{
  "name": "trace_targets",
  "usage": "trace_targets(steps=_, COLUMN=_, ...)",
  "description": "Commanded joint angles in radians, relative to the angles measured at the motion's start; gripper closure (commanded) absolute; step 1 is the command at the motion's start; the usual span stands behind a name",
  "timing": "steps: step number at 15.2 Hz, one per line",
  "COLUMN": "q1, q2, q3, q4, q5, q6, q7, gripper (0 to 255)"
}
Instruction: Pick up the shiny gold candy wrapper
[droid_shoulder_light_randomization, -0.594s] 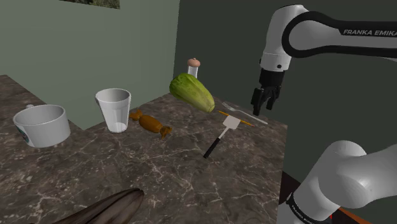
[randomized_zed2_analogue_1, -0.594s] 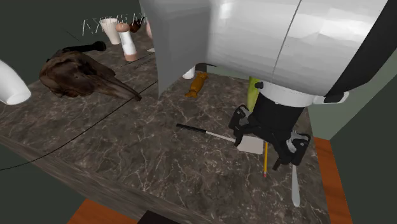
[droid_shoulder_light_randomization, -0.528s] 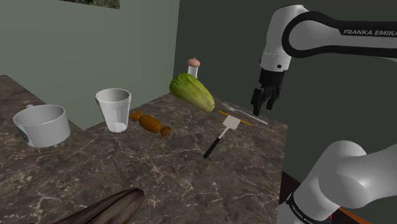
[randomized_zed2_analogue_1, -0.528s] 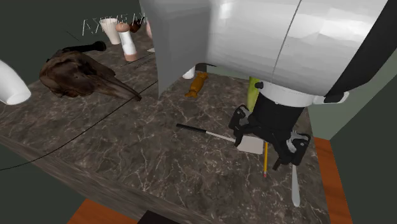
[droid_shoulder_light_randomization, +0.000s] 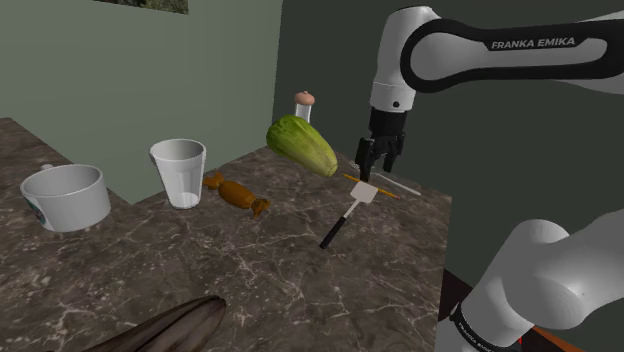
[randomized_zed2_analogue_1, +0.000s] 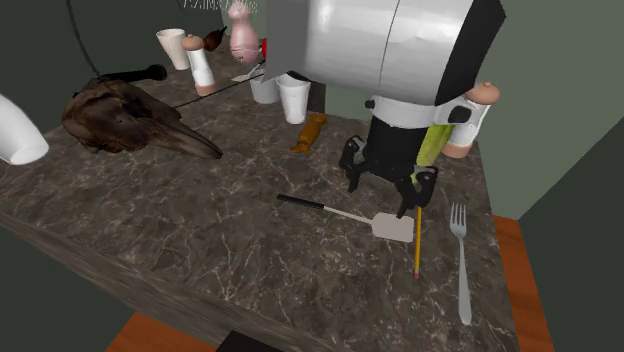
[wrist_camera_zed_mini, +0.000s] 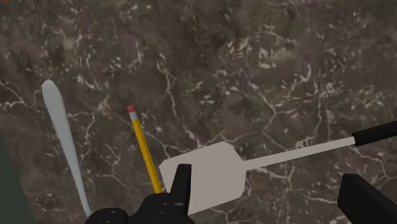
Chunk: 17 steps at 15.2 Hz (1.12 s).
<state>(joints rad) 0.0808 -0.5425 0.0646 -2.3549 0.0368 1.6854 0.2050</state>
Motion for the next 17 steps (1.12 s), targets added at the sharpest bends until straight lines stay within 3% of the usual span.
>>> trace_targets(steps=1, q1=0.016, q2=0.049, q3=0.028, q4=0.024, q5=0.017, q6=0.035, q7=0.028, gripper=0)
trace_targets(steps=9, q1=0.061, q2=0.292, q3=0.124, q4=0.204, q5=0.034, q6=0.132, q7=0.126, gripper=0)
trace_targets(steps=17, q1=0.11, q2=0.553, q3=0.201, q4=0.454, q5=-0.013, q6=0.174, q7=0.233, gripper=0)
